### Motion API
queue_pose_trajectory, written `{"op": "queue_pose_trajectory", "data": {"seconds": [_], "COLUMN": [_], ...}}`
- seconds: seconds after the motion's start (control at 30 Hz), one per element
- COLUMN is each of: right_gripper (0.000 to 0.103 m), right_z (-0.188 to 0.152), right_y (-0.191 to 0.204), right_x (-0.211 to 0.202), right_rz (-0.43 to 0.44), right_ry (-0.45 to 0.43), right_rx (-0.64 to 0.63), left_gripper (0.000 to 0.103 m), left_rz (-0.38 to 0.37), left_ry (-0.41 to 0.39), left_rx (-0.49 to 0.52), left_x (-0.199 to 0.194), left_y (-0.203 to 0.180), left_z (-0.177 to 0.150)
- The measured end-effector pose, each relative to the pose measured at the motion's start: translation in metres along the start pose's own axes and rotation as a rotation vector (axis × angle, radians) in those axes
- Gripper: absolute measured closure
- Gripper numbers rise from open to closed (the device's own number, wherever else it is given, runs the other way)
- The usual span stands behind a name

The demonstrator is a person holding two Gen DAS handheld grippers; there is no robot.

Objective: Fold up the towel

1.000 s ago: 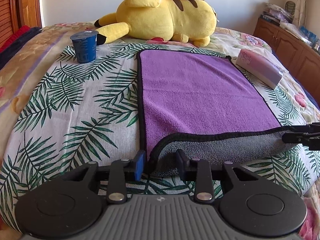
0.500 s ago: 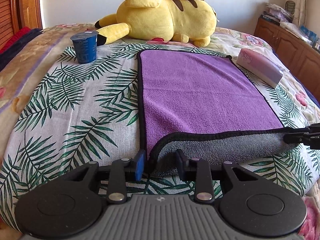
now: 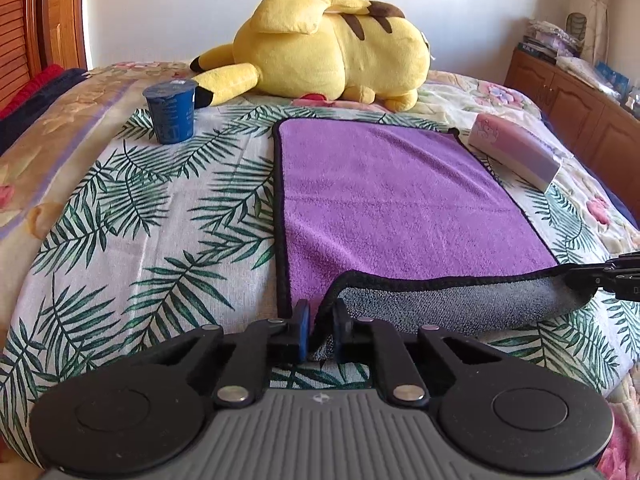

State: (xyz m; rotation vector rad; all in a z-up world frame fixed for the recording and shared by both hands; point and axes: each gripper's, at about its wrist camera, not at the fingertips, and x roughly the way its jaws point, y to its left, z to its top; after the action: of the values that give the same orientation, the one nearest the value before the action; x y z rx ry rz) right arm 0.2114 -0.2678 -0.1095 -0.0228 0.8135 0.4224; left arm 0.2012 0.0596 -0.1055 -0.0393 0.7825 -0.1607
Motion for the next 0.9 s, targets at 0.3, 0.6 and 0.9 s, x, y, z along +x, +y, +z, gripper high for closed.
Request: {"op": "queue_pose_trajectory", "data": {"seconds": [0.3, 0.6, 0.9], "right_gripper": [0.098, 0.098, 0.098], "right_z": [0.005, 0.011, 0.015], "right_y": [0.001, 0.001, 0.003], "right_x": [-0.007, -0.009, -0.006], "right_rz": [-0.002, -0.003, -0.001], "right_ry": [-0.059, -0.113, -0.128], "right_rx": [-0.008, -0.024, -0.057], "left_gripper": [0.103, 0.103, 0.103], "left_rz": [0.007, 0.005, -0.005], "left_ry": [-0.035, -0.064, -0.065], "left_rx": [0.013, 0.008, 0.009], "left_x": [-0.007, -0.009, -0.004], "left_y": [-0.004, -0.004, -0.002], "left_z": [0.005, 0.010, 0.014]}}
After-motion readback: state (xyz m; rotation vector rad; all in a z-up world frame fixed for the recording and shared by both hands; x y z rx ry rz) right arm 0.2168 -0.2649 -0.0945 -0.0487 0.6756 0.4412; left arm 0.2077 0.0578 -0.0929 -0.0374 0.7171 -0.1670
